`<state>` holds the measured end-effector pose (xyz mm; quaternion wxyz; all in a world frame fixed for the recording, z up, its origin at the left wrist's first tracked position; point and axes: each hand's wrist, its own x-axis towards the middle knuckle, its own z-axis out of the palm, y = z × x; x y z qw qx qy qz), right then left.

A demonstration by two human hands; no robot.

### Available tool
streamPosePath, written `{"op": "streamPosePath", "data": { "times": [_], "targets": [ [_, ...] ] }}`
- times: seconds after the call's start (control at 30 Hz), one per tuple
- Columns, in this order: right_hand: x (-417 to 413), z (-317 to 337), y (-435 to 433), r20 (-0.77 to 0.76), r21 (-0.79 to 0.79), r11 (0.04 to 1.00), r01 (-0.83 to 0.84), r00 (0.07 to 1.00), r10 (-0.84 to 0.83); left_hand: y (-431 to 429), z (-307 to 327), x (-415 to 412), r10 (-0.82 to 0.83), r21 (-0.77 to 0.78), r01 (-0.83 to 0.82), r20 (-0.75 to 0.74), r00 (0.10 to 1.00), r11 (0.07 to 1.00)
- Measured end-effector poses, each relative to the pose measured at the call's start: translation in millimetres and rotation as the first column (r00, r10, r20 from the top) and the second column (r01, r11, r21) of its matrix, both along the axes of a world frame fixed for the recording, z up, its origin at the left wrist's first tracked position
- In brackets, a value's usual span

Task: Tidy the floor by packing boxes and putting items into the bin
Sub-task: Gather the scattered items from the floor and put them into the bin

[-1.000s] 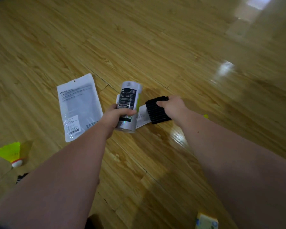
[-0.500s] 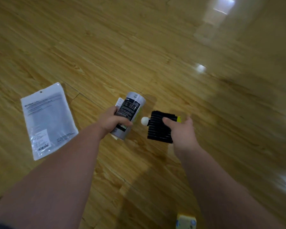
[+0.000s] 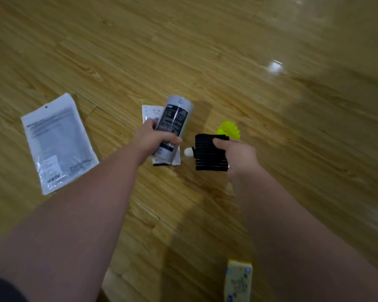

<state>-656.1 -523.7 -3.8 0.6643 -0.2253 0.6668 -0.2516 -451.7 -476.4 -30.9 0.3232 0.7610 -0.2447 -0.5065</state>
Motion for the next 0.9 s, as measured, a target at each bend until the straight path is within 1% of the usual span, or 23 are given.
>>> {"op": "streamPosePath", "data": {
  "times": [0.07, 0.13, 0.27, 0.33, 0.43, 0.5, 0.6, 0.73, 0.83, 0.9],
  "targets": [
    [-8.5, 7.0, 3.7, -0.027, -0.098, 0.993, -0.059, 0.998, 0.056, -7.3, 10.8, -4.2, 0.036, -0.075, -0.036, 0.005, 0.999, 0.997],
    [-15.9, 19.8, 5.4, -0.038, -0.162, 0.986, -0.043, 0.999, 0.038, -12.1, 22.7, -8.8, 0.051, -0.102, -0.049, 0.019, 0.999, 0.994],
    [-21.9, 48.1, -6.9, -0.118, -0.321, 0.947, -0.005, 0.992, -0.035, 1.0, 35.1, -32.9, 0.116, -0.067, -0.117, -0.012, 0.993, 0.991],
    [-11.5, 63.9, -13.4, -0.113, -0.382, 0.924, -0.027, 0.993, -0.017, 15.1, 38.2, -53.9, 0.134, -0.047, -0.135, -0.025, 0.991, 0.990],
    [10.4, 74.4, -19.3, -0.186, -0.434, 0.895, -0.107, 0.982, 0.027, 29.6, 38.7, -71.0, 0.192, -0.015, -0.193, -0.046, 0.980, 0.981],
    [19.5, 78.9, -23.0, -0.236, -0.448, 0.882, -0.148, 0.971, 0.043, 35.5, 41.2, -69.7, 0.238, -0.008, -0.239, -0.069, 0.969, 0.971],
    [12.4, 97.8, -19.0, -0.302, -0.424, 0.886, -0.190, 0.951, 0.059, 48.0, 65.4, -67.6, 0.217, 0.063, -0.212, -0.091, 0.972, 0.975],
    [-21.6, 151.8, 7.5, -0.194, -0.294, 0.952, -0.082, 0.981, 0.025, 79.7, 124.7, -90.0, 0.185, 0.155, -0.174, -0.061, 0.981, 0.972],
    [-48.1, 212.3, 31.3, -0.154, -0.223, 0.975, -0.021, 0.988, -0.014, 100.1, 187.6, -110.4, 0.209, 0.148, -0.201, -0.041, 0.977, 0.968],
    [-67.9, 268.8, 43.8, -0.148, -0.217, 0.976, -0.016, 0.989, -0.017, 104.5, 247.9, -123.0, 0.201, 0.130, -0.200, 0.004, 0.980, 0.971]
  ]
}}
